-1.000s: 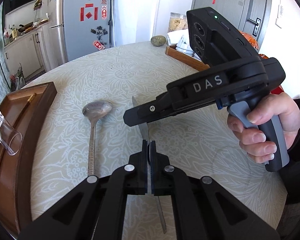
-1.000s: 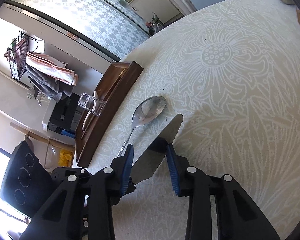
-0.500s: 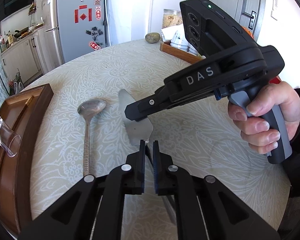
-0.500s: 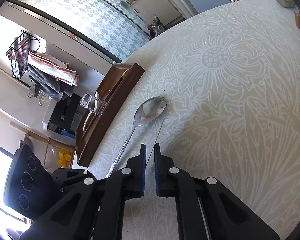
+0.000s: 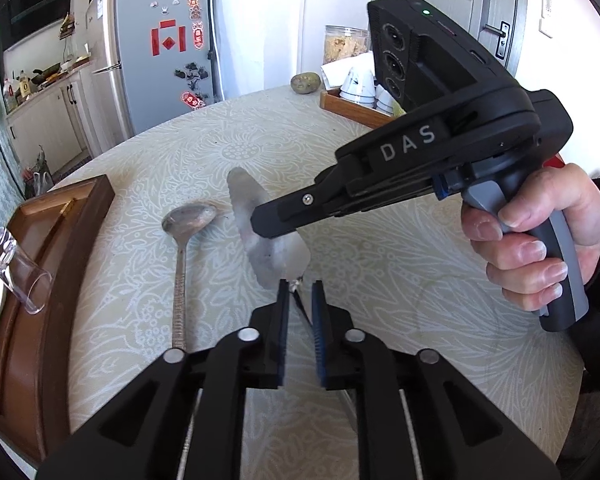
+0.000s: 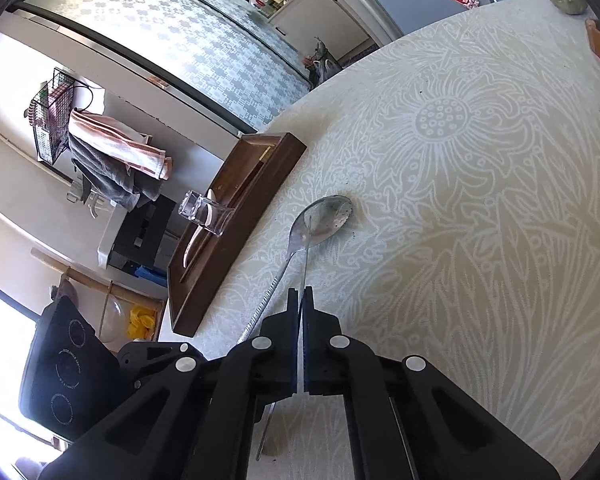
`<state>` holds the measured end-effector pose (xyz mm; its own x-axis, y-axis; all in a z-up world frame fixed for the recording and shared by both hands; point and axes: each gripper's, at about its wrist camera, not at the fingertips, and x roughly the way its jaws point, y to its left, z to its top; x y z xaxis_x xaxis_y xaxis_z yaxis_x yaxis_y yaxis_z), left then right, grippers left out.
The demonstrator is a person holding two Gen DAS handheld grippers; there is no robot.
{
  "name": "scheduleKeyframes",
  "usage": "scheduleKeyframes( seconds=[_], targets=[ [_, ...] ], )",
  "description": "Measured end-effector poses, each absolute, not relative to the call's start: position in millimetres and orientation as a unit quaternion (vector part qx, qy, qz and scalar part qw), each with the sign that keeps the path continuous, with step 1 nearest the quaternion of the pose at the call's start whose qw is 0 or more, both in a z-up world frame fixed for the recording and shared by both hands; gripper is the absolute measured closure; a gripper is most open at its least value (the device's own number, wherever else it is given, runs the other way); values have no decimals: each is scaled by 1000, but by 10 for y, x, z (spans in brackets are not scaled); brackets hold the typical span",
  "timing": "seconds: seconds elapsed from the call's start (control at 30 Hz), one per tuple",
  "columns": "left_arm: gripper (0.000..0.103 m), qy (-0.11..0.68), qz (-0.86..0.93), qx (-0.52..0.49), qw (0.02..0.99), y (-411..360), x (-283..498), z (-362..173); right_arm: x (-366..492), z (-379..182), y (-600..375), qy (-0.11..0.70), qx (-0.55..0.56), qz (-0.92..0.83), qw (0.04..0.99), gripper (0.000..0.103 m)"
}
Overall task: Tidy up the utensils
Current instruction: 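Lift the cake server upward with the left tool, then carry the cake server with the left tool over the tray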
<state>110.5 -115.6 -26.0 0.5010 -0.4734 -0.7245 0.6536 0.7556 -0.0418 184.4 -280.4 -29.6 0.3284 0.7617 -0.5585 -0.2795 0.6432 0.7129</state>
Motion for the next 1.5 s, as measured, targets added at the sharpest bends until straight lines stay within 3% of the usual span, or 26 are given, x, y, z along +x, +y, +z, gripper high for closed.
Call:
scheduleKeyframes(
  seconds=[0.03,0.1,0.17,0.27,0.37,0.77,1.5],
  targets=[
    [86,378,-329,117,858,-1142,1111,-255,1838,-286,-2802,470,257,337,774,102],
    [67,377,-319,117,862,-1119,1106,-249,1828,-268,-2793,466,262,341,773,103],
    [55,385,-320,111,859,-1113,1122,-276,1814,-234,-2785,462,263,345,773,103],
    [52,392,-323,108,854,-1137,1134,-323,1782,-189,-2769,456,264,350,774,103],
    [86,396,-333,109,849,-1157,1122,-319,1775,-176,-2762,454,268,353,773,103],
    [88,367,-318,101,868,-909,1083,-29,1776,158,-2513,434,250,377,779,103],
    [89,347,-227,64,908,463,1429,263,2377,523,-832,447,189,434,759,103]
  ],
)
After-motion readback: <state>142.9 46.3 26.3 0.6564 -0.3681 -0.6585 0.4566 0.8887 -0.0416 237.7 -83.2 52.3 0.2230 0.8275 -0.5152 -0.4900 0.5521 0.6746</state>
